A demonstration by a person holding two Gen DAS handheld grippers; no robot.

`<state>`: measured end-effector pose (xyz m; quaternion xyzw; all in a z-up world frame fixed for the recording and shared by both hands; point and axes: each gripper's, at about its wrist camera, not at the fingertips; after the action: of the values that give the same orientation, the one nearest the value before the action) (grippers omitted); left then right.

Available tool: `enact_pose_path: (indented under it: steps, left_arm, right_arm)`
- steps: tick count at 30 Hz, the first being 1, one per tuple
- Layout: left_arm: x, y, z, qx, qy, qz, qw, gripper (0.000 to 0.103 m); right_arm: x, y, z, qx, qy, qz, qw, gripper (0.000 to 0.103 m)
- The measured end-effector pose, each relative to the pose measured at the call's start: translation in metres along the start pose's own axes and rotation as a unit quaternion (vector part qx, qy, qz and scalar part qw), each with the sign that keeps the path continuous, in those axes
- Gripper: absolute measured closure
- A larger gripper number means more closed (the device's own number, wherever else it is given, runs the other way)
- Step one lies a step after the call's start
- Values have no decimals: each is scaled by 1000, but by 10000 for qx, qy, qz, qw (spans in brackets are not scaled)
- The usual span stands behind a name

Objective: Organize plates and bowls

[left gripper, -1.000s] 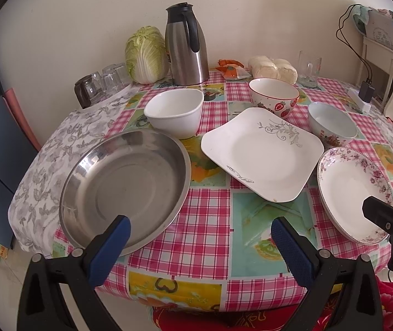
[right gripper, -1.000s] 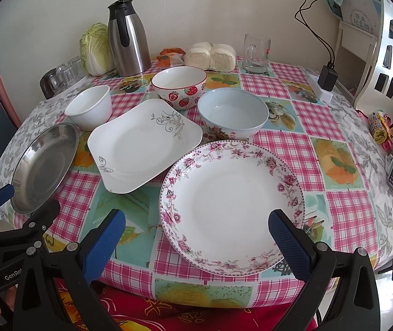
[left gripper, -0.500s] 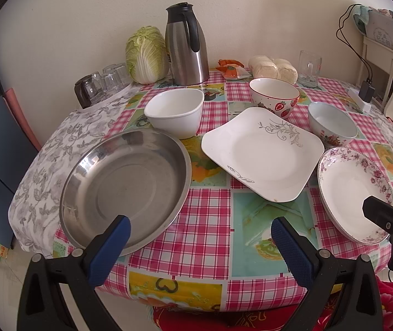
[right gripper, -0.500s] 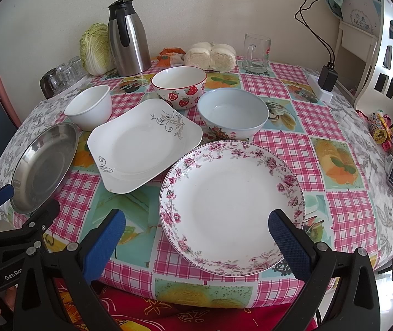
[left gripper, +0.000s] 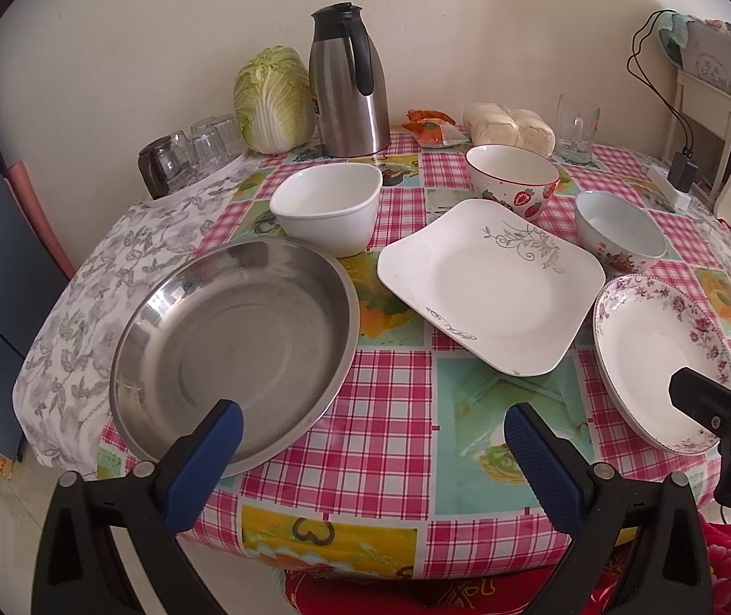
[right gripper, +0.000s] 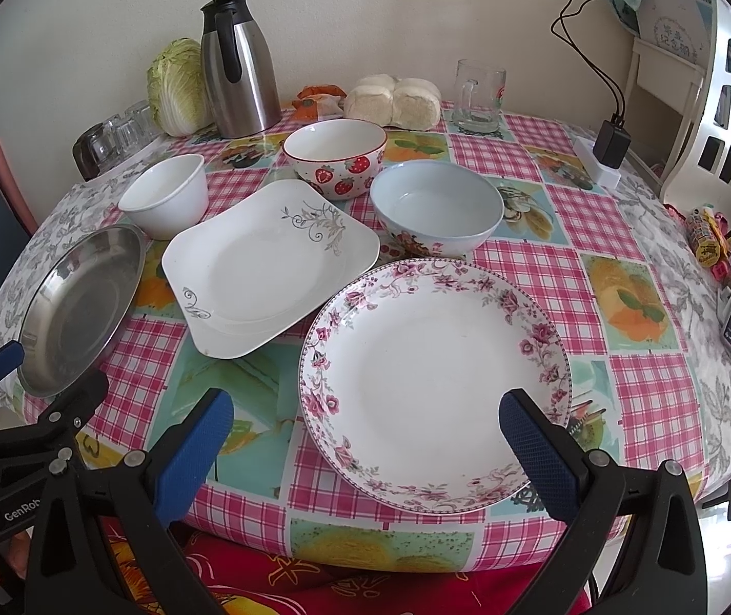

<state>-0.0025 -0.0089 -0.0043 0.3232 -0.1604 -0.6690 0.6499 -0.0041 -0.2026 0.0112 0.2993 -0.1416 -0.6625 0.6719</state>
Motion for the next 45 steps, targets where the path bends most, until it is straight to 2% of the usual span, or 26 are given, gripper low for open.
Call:
enact_pose_path:
  steps: [18, 25, 29, 33, 40, 45]
  left_arm:
    - [-18, -1, -9, -123, -171, 252, 9995, 0]
    - [-33, 0, -15, -223, -361, 503, 9978, 0]
    - [-61, 3, -22, -163, -227, 760, 9967, 0]
    - [-101, 5, -33, -159, -137, 1200, 9926, 0]
    - [-162, 4, -53, -88, -98, 1753, 9844, 0]
    - [-185, 1, -72, -271, -64, 1822, 9829, 0]
  right_arm:
    - [-23, 2, -13, -156, -55, 246, 9996, 0]
    - [-27, 5, -18, -165, -8, 265, 9995, 0]
    - [-35, 15, -19, 102, 116, 276, 9995, 0]
    - [-57, 26, -23, 390, 432, 527, 9969, 0]
    - [-108, 38, -51, 320, 881, 1236, 9879, 0]
    - [-127, 46, -73, 120, 1286, 1216, 9841, 0]
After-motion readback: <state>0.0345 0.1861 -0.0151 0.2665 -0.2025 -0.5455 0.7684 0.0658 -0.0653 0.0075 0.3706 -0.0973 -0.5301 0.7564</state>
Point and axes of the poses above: each gripper's, at about its wrist camera, not at the fingertips, and z roughly against the way its jaws point, x to its right, y to its top, and after that the axes turned 10 degrees about y, right-handed
